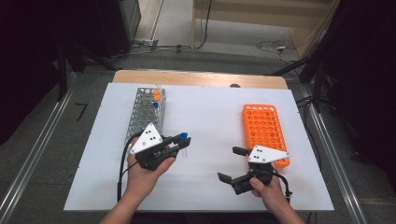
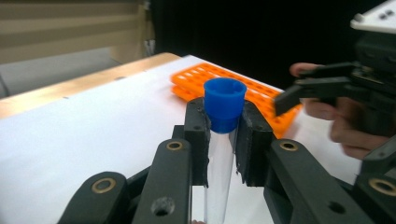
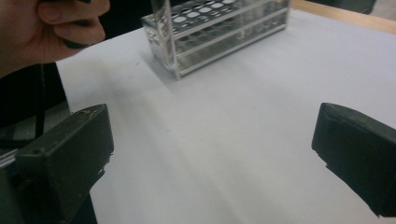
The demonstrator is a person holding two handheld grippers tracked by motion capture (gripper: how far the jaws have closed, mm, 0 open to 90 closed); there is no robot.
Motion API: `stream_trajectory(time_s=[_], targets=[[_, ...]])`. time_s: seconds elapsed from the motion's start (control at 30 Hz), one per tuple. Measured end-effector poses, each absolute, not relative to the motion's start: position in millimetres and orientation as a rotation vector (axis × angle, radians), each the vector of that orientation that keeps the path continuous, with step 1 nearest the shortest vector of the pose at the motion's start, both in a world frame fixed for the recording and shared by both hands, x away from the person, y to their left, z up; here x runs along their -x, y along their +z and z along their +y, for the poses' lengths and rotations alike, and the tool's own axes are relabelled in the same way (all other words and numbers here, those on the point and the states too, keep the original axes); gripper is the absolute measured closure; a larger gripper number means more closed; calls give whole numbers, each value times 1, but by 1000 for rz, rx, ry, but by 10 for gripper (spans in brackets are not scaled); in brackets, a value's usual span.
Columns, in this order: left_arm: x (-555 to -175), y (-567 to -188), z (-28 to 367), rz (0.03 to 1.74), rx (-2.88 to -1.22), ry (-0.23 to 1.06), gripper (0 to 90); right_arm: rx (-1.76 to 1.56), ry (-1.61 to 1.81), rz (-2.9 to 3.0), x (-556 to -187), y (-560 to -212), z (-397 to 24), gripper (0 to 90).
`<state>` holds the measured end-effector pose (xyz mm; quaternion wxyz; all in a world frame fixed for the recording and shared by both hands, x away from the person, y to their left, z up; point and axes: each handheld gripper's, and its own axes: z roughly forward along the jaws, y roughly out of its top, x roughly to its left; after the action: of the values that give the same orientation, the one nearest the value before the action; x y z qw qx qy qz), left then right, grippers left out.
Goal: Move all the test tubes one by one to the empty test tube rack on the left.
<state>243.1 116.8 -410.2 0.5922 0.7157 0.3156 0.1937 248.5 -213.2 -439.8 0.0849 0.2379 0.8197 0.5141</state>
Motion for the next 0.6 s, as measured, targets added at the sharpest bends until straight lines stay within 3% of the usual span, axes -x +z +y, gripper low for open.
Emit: stream_trajectory(time_s=[0.6], targets=[[-297,-400,172,934,-1525,641,771,-884,1461,2355,-245,-445,-297,0]])
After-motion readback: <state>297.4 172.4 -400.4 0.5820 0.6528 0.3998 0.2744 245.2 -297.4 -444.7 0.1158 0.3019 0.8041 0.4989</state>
